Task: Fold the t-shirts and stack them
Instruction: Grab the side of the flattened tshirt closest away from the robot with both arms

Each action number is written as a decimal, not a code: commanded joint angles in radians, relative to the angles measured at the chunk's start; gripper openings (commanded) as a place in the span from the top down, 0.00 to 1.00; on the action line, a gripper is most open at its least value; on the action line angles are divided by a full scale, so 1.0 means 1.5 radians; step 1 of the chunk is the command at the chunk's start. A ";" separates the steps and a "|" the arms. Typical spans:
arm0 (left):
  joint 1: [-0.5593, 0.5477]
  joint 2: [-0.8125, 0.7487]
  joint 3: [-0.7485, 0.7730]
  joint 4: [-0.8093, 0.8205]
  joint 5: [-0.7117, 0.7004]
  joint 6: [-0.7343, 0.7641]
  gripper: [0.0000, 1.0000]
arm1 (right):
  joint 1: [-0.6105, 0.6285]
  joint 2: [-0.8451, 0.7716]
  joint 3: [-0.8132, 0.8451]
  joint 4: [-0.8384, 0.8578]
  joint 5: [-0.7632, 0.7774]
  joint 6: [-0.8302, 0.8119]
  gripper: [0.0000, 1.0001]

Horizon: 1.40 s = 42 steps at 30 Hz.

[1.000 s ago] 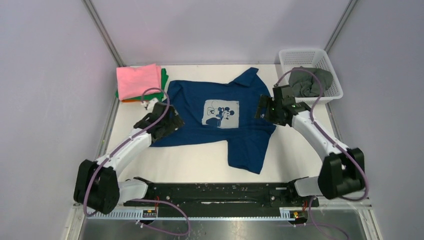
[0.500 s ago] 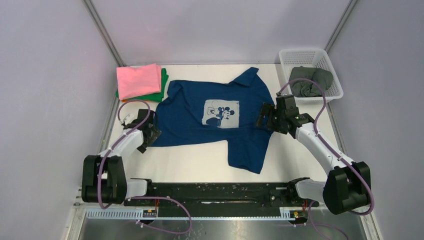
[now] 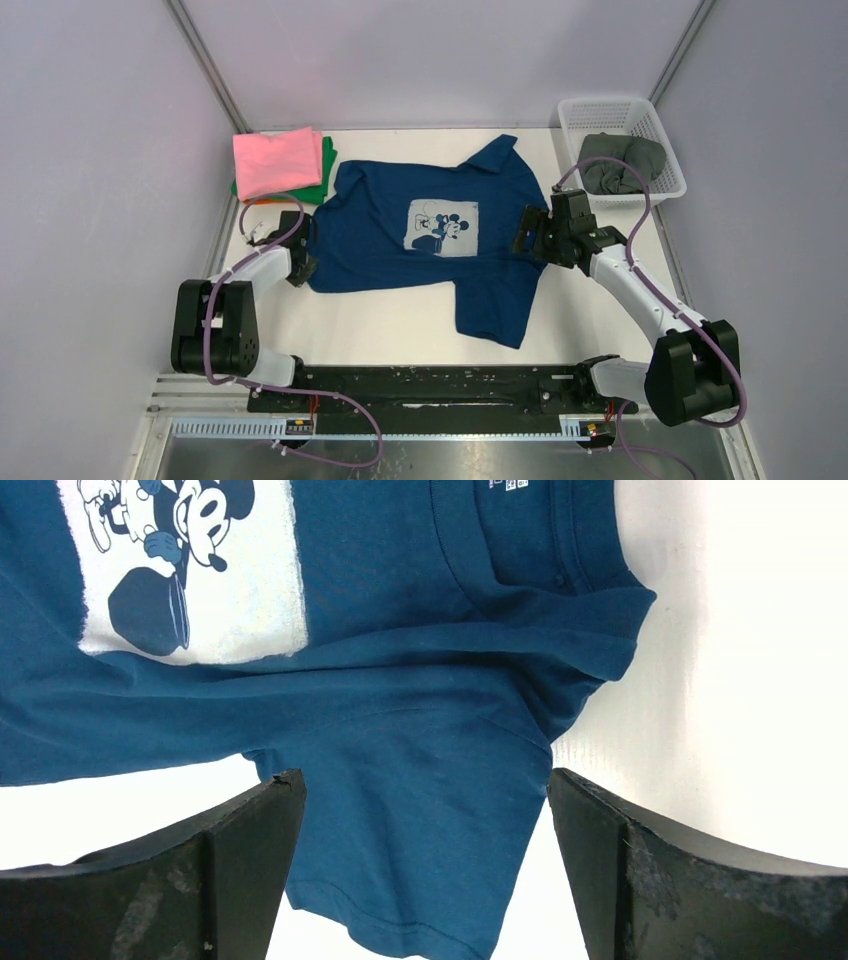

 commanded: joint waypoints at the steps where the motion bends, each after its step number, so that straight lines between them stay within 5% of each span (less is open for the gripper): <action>1: 0.002 0.018 -0.007 0.003 0.036 -0.003 1.00 | -0.002 0.007 0.008 -0.002 0.019 -0.001 0.01; 7: 0.002 -0.028 -0.022 -0.006 0.025 0.005 1.00 | 0.020 -0.015 0.006 -0.045 0.014 0.004 0.01; 17: 0.002 -0.078 -0.051 -0.005 0.023 0.014 1.00 | 0.308 0.028 -0.014 -0.207 0.071 0.031 0.13; 31: 0.002 -0.120 -0.080 -0.006 0.039 0.010 1.00 | 0.382 0.158 -0.105 -0.092 0.041 0.128 0.32; 33: 0.001 -0.132 -0.087 -0.006 0.045 0.007 1.00 | 0.382 0.167 -0.117 -0.096 0.048 0.146 0.43; 37: 0.001 -0.161 -0.106 -0.014 0.056 -0.004 1.00 | 0.386 0.132 -0.149 -0.124 0.064 0.177 0.81; 42: -0.005 -0.244 -0.153 -0.033 0.102 -0.016 1.00 | 0.402 0.034 -0.174 -0.220 0.059 0.176 1.00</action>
